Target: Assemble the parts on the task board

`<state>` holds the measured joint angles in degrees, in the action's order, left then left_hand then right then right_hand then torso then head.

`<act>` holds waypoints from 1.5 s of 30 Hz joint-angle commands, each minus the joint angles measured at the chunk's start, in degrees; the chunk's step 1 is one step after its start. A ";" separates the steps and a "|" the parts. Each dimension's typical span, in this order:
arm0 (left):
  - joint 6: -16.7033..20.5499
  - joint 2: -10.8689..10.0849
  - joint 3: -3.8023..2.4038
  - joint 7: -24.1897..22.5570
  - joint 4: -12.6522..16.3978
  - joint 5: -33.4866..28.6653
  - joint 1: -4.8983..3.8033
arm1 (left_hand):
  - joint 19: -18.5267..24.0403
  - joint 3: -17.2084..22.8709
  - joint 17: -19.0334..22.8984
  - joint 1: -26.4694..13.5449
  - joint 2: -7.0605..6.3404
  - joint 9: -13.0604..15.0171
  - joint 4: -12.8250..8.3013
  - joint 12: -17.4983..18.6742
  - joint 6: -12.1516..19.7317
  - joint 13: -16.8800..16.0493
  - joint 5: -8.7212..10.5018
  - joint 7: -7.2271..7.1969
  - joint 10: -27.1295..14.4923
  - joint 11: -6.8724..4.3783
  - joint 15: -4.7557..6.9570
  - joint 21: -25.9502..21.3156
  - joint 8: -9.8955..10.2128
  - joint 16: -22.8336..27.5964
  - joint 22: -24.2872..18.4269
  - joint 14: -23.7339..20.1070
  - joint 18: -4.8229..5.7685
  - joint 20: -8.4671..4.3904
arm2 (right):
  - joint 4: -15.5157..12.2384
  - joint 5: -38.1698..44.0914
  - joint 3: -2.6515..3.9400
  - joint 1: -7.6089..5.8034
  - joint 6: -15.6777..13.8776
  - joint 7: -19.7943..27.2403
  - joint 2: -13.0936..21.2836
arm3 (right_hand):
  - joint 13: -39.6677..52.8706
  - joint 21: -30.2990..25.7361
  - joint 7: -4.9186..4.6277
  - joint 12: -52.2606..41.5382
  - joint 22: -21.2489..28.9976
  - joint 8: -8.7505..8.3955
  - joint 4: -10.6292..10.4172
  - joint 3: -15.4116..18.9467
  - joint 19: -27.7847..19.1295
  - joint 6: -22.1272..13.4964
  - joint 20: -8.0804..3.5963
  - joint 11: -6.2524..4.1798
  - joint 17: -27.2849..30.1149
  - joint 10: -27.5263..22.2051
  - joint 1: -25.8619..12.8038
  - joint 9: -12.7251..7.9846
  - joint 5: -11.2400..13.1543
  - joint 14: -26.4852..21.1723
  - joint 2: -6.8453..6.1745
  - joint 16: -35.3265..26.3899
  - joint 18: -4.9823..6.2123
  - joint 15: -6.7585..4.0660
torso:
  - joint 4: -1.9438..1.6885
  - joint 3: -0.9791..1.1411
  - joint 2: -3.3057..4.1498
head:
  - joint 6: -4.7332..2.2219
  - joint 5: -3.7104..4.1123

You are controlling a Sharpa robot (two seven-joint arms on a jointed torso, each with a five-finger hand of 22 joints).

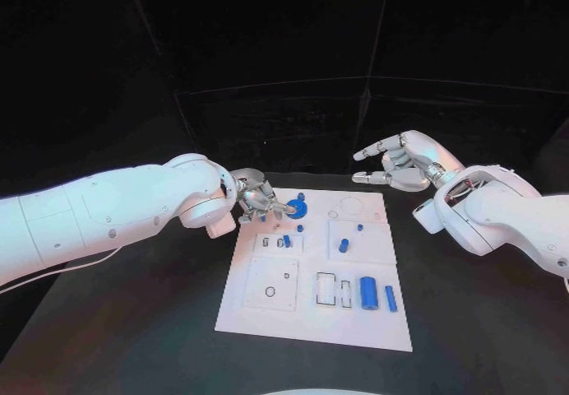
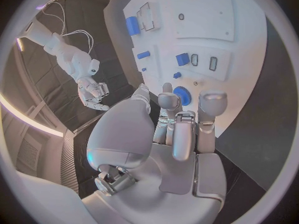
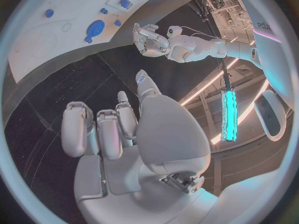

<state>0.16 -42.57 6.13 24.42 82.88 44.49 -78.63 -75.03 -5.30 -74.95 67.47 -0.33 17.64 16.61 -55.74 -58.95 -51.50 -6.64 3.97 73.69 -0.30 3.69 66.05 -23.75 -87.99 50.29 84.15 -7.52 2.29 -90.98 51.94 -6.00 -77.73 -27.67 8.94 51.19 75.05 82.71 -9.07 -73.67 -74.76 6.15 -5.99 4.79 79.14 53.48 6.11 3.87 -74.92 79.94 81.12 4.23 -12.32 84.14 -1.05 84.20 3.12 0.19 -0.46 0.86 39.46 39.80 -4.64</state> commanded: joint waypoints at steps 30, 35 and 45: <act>-13.00 10.70 4.42 11.92 -8.92 6.58 -1.93 | 1.01 -4.45 -14.03 -3.18 3.59 3.07 -0.07 -2.43 3.06 -2.10 2.91 0.04 -1.16 0.17 -0.04 2.47 -4.46 -1.33 3.17 5.60 0.64 0.45 | 1.84 -1.86 0.02 -0.26 -0.21 -0.69 -1.50 | 1.70 -0.12 -0.01 0.15 0.31 0.18 -0.11 1.03 0.36 -0.37 0.07 0.20 -3.35 0.14 -0.66 -0.15 -0.71 3.22 0.03 -0.13 0.42 -0.35 | 0.10 -0.07 0.05 | 1.06 -0.38; -13.38 11.32 4.52 11.96 -9.40 6.57 -1.92 | 1.10 -4.40 -14.28 -1.54 4.01 3.48 -0.22 -2.80 3.43 -2.39 2.39 -0.01 -1.11 0.11 0.01 2.88 -5.14 -1.50 3.74 5.66 0.67 0.42 | 2.00 -1.86 0.02 -0.26 -0.09 -0.78 -1.68 | 1.60 -0.19 -0.02 0.25 0.44 0.20 -0.14 1.20 0.29 -0.39 0.07 0.20 -3.31 0.07 -0.60 -0.16 -1.10 3.21 0.14 -0.17 0.45 -0.36 | 0.09 -0.05 0.05 | 1.27 -0.42; -15.09 11.91 4.55 12.03 -9.86 6.57 -1.91 | 0.83 -3.85 -14.85 0.71 4.42 4.08 -0.45 -3.79 3.52 -3.30 2.20 -0.22 -0.57 -0.07 0.13 3.86 -6.22 -1.88 5.27 5.80 0.87 0.33 | 2.25 -1.81 0.02 -0.26 0.20 -0.95 -1.94 | 1.55 -0.23 -0.02 0.28 0.47 0.22 -0.14 1.36 0.28 -0.40 0.06 0.20 -3.26 0.04 -0.50 -0.17 -1.46 3.20 0.26 -0.21 0.45 -0.36 | 0.08 -0.03 0.03 | 1.51 -0.39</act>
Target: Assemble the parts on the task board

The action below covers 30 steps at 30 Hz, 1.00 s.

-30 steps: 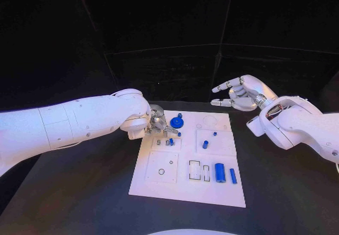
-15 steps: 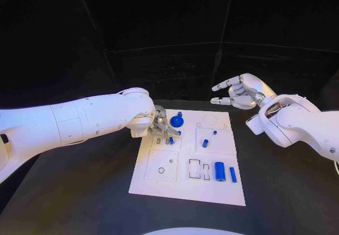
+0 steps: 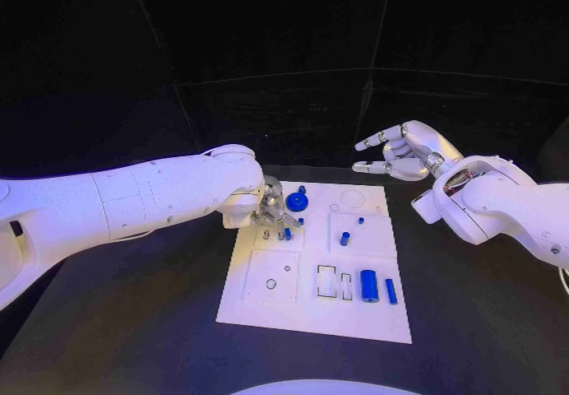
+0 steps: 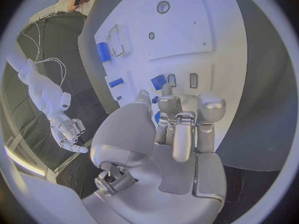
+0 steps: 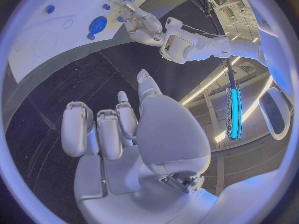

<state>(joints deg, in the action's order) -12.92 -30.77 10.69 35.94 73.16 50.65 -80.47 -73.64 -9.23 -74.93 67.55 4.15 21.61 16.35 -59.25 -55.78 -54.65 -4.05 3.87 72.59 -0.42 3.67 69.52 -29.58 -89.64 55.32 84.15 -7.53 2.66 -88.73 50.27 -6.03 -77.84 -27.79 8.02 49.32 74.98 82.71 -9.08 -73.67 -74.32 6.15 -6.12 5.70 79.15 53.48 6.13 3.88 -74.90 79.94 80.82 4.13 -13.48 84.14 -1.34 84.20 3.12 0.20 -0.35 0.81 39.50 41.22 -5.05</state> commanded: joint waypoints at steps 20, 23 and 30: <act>-3.66 1.38 0.00 0.91 -1.46 0.43 -0.06 | -0.86 0.47 -15.07 2.10 -0.22 0.61 -0.35 -1.32 0.21 -1.14 -0.34 -0.36 1.23 -0.15 0.30 1.26 -1.29 -0.36 1.60 5.85 1.07 -0.16 | 0.10 0.04 0.05 -0.15 0.78 -0.37 -0.19 | 1.65 -0.26 -0.01 0.24 0.09 0.25 -0.01 0.52 0.24 -0.39 0.04 0.18 -3.27 0.06 -0.14 -0.06 -0.47 3.20 0.63 -0.22 0.47 -0.38 | -0.05 0.01 0.01 | 0.47 0.08; -4.09 1.63 0.02 0.97 -1.69 0.43 -0.04 | -0.86 0.52 -15.07 2.27 -0.23 0.64 -0.40 -1.27 0.22 -1.08 -0.35 -0.37 1.22 -0.17 0.31 1.30 -1.35 -0.36 1.67 5.85 1.07 -0.17 | 0.13 0.05 0.04 -0.15 0.81 -0.36 -0.26 | 1.65 -0.26 -0.01 0.24 0.09 0.25 -0.01 0.52 0.24 -0.39 0.04 0.18 -3.27 0.06 -0.14 -0.06 -0.47 3.20 0.63 -0.22 0.47 -0.38 | -0.02 0.00 0.00 | 0.55 0.07; -4.42 1.97 0.08 1.22 -2.13 0.52 -0.01 | -0.86 0.70 -15.07 2.80 -0.22 0.74 -0.55 -1.39 0.27 -1.20 -0.36 -0.40 1.31 -0.20 0.34 1.44 -1.51 -0.36 1.89 5.85 1.10 -0.20 | 0.22 0.05 0.04 -0.15 0.86 -0.36 -0.37 | 1.65 -0.26 -0.01 0.24 0.09 0.25 -0.01 0.52 0.24 -0.39 0.04 0.18 -3.27 0.06 -0.14 -0.06 -0.47 3.20 0.63 -0.22 0.47 -0.38 | -0.05 -0.01 -0.01 | 0.73 0.10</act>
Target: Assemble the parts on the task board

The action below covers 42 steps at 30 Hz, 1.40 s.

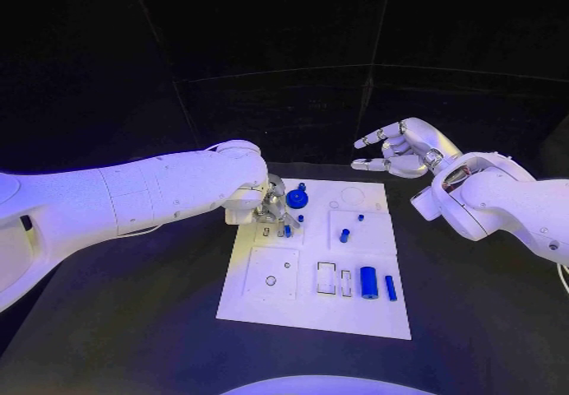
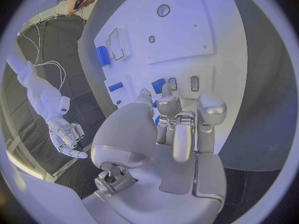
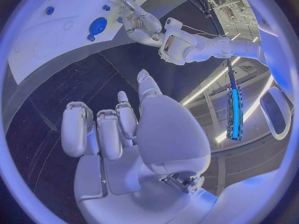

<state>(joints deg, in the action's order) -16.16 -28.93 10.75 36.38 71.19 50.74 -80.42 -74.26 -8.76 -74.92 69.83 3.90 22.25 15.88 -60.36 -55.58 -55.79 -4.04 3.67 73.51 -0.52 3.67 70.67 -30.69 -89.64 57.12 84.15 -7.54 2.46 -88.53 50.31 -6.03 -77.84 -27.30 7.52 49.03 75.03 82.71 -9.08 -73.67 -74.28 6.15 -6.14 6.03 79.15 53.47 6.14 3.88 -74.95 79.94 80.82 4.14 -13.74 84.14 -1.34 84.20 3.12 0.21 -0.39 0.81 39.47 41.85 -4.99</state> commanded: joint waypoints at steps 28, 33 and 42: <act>-2.02 1.03 0.10 0.02 -1.23 0.56 0.05 | 0.48 2.82 -15.08 5.32 0.55 0.03 -2.31 1.95 0.95 2.18 -0.46 -0.17 -0.72 -0.15 0.41 0.18 -0.28 -0.36 0.09 5.85 0.98 -0.10 | 0.24 0.02 0.04 -0.15 0.55 0.14 -0.48 | 1.61 -0.29 0.00 0.19 0.09 0.29 0.03 0.22 0.21 -0.35 0.03 0.17 -3.19 0.09 -0.04 -0.07 -0.29 3.19 0.75 -0.25 0.48 -0.39 | -0.05 0.02 -0.01 | 0.73 0.20; -2.12 1.08 0.15 -0.51 -1.23 0.55 0.08 | 0.86 4.58 -14.96 7.43 0.53 -0.44 -3.62 3.34 1.08 3.42 -0.49 -0.15 -1.27 -0.15 0.40 -0.11 0.42 -0.28 -0.18 5.82 0.89 -0.09 | 0.28 0.02 0.04 -0.14 0.62 0.13 -0.57 | 1.67 -0.28 0.01 0.10 0.06 0.31 -0.01 0.27 0.24 -0.33 0.03 0.16 -3.17 0.15 -0.02 -0.07 -0.33 3.19 0.88 -0.27 0.48 -0.39 | -0.07 0.01 -0.03 | 0.82 0.24; -1.09 0.77 0.20 -1.41 -0.92 0.54 0.13 | 1.04 8.37 -14.92 10.07 0.51 -1.46 -5.18 4.44 0.86 4.25 -0.60 -0.17 -1.36 -0.21 0.50 -0.21 1.93 -0.26 -0.03 5.81 0.85 -0.17 | 0.36 0.02 0.04 -0.14 0.65 0.18 -0.66 | 1.67 -0.28 0.01 0.10 0.06 0.31 -0.01 0.27 0.24 -0.33 0.03 0.16 -3.17 0.15 -0.02 -0.07 -0.33 3.19 0.88 -0.27 0.48 -0.39 | -0.07 0.01 -0.06 | 0.79 0.24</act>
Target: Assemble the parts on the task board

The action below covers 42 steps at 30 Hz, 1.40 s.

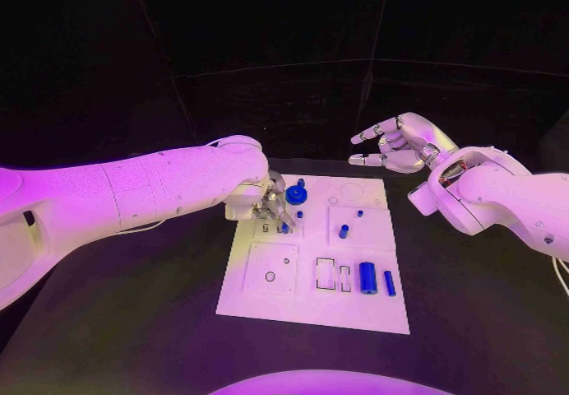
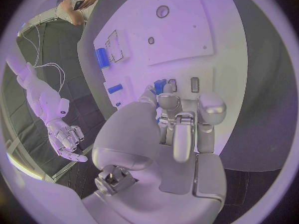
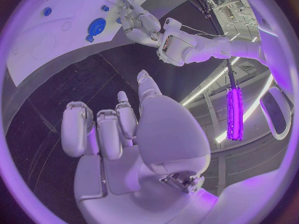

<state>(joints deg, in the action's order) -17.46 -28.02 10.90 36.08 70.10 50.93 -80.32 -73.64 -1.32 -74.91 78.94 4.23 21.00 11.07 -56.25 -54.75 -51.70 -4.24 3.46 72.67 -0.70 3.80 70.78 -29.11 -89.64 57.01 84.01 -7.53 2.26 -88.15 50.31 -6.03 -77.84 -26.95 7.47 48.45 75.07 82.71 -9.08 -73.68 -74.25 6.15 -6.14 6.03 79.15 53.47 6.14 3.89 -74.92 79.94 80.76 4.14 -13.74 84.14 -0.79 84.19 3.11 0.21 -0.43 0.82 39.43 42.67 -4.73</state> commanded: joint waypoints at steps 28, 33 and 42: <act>16.28 -8.07 0.06 -4.60 8.54 -1.17 0.39 | 0.03 37.91 -14.76 -5.64 -10.83 2.76 -9.60 1.67 0.27 1.11 -3.67 0.14 1.63 -0.17 0.49 -0.44 -2.51 -0.16 1.59 5.91 0.88 -0.09 | 0.77 0.02 0.03 -0.14 0.36 0.30 -0.02 | 1.59 -0.31 0.02 0.11 0.05 0.35 -0.13 0.48 0.25 -0.34 0.02 0.16 -3.19 0.16 0.01 -0.08 -0.73 3.19 0.55 -0.30 0.48 -0.40 | -0.15 -0.06 0.05 | 0.12 -0.38; 17.20 -8.35 0.07 -4.20 8.67 -1.17 1.17 | -0.01 38.35 -14.73 -5.98 -11.01 2.93 -9.79 1.68 0.24 1.15 -3.66 0.10 1.69 -0.20 0.51 -0.41 -2.73 -0.15 1.67 5.90 0.89 -0.11 | 0.84 0.33 0.03 -0.13 0.46 -0.12 -0.04 | 1.55 -0.36 0.02 0.15 0.14 0.36 -0.18 0.58 0.20 -0.34 0.01 0.16 -3.15 0.13 -0.03 -0.09 -0.87 3.19 0.58 -0.32 0.50 -0.41 | 0.00 0.00 0.11 | 0.21 -0.72; 17.40 -7.89 0.08 -3.80 8.26 2.30 2.22 | -0.04 39.05 -14.85 -6.55 -11.27 3.21 -10.07 1.52 0.24 1.07 -3.65 0.02 1.93 -0.27 0.57 -0.42 -3.08 -0.22 1.73 5.93 0.88 -0.15 | 0.85 0.55 0.03 -0.13 1.06 -0.39 -0.10 | 1.51 -0.40 0.01 0.18 0.20 0.38 -0.24 0.70 0.16 -0.34 0.01 0.15 -3.09 0.11 -0.12 -0.09 -0.94 3.18 0.56 -0.36 0.52 -0.41 | 0.12 -0.04 0.08 | 0.37 -0.94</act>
<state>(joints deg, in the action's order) -1.01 -36.01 11.01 32.43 78.36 50.90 -78.13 -73.34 28.01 -74.91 72.71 -7.15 24.24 10.27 -54.60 -54.89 -50.67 -7.99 3.59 74.13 -0.91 4.08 70.38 -31.81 -89.64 58.76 84.15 -7.54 2.14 -87.27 50.51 -6.05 -77.84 -26.57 7.16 48.39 75.05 82.51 -9.08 -73.69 -74.10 6.15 -6.51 6.40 79.15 53.47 6.14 3.89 -74.91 79.94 80.75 4.15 -14.32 84.14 -0.81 84.19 3.12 0.21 -0.41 0.82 39.52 42.97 -5.67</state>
